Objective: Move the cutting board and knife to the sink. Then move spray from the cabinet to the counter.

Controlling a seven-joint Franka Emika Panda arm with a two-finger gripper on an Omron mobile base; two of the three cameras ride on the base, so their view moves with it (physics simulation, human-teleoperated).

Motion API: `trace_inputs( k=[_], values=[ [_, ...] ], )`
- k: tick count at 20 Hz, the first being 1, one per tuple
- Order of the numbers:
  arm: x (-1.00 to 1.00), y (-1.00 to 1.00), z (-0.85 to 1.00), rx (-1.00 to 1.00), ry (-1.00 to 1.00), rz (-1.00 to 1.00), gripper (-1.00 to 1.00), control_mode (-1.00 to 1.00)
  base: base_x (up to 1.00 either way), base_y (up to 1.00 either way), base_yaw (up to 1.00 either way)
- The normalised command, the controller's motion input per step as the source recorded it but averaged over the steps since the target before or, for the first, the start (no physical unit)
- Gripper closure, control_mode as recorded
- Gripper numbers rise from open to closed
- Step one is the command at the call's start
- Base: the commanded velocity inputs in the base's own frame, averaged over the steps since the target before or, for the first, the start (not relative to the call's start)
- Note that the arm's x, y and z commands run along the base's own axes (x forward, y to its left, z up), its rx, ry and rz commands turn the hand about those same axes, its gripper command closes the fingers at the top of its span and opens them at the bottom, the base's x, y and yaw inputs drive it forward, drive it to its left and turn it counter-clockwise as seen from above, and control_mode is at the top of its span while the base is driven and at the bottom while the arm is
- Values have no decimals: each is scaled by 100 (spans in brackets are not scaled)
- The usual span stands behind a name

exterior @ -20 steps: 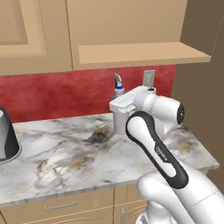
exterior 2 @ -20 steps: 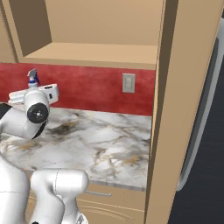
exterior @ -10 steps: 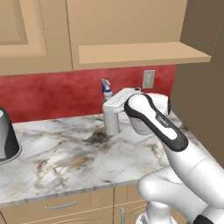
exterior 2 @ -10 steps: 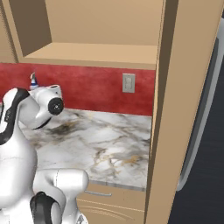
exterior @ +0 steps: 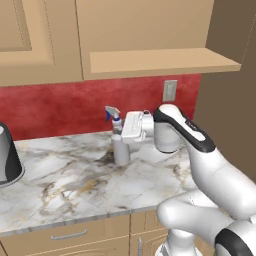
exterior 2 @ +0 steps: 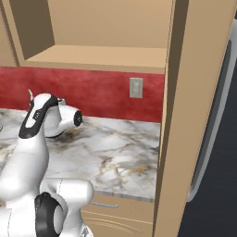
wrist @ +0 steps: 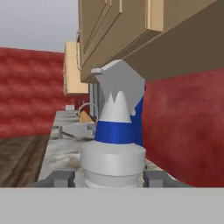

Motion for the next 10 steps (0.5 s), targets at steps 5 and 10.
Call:
trace_inputs(
  k=[5, 10],
  values=[
    [10, 6, -16, 0, 0, 31, 100, -100, 0, 0, 0],
    [9, 0, -14, 5, -4, 22, 100, -100, 0, 0, 0]
  ],
)
